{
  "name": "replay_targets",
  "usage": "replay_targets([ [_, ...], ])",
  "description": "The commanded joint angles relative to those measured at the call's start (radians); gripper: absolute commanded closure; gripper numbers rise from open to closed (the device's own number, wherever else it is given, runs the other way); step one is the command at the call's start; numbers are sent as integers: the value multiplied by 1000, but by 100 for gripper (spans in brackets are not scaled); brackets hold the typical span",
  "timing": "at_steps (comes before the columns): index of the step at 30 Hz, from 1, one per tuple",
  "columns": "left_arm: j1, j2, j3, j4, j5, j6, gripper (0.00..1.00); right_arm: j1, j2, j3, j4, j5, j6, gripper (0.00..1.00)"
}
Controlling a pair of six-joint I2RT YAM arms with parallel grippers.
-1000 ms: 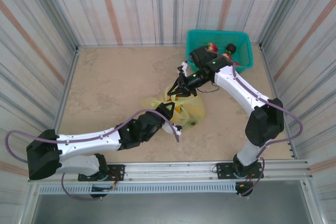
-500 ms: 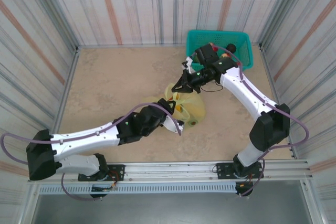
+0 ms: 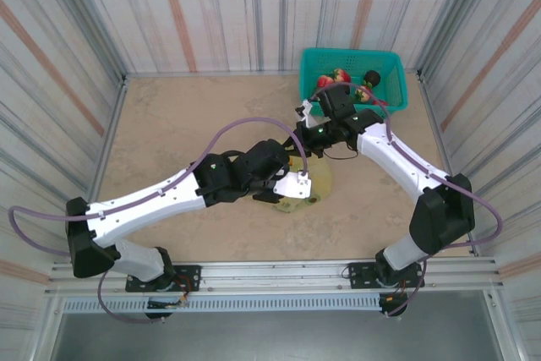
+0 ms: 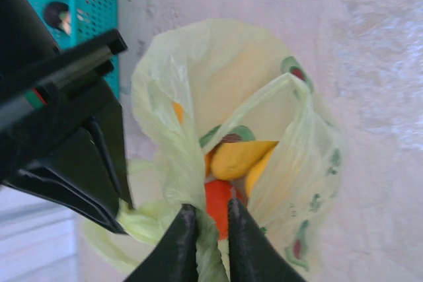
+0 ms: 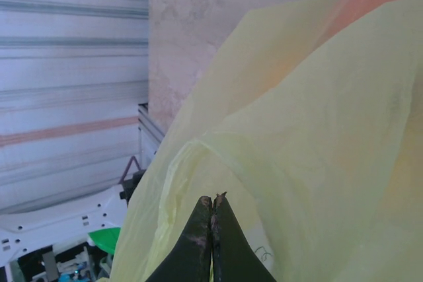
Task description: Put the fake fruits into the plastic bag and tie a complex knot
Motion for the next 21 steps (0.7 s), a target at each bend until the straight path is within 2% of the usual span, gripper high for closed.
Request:
replay_targets([
  [1,6,-9,37,-103,53,-165,76,3,-30,-34,87,27,43,100],
  [3,6,-7,56,-112,33,-230,69,12,-27,-43,110,23,58,100],
  [6,1,-19,72,-128,71,-313,61,20,-23,-29,114,33,56,100],
  [10,0,-71,80,-156,45,-408,51,19,-13,-10,107,24,53,100],
  [15,0,-165,121,-178,58,-577,49,23,-11,-9,115,23,55,100],
  [21,28,-376,34,-138,-9,-779,42,24,-6,-4,118,21,56,100],
])
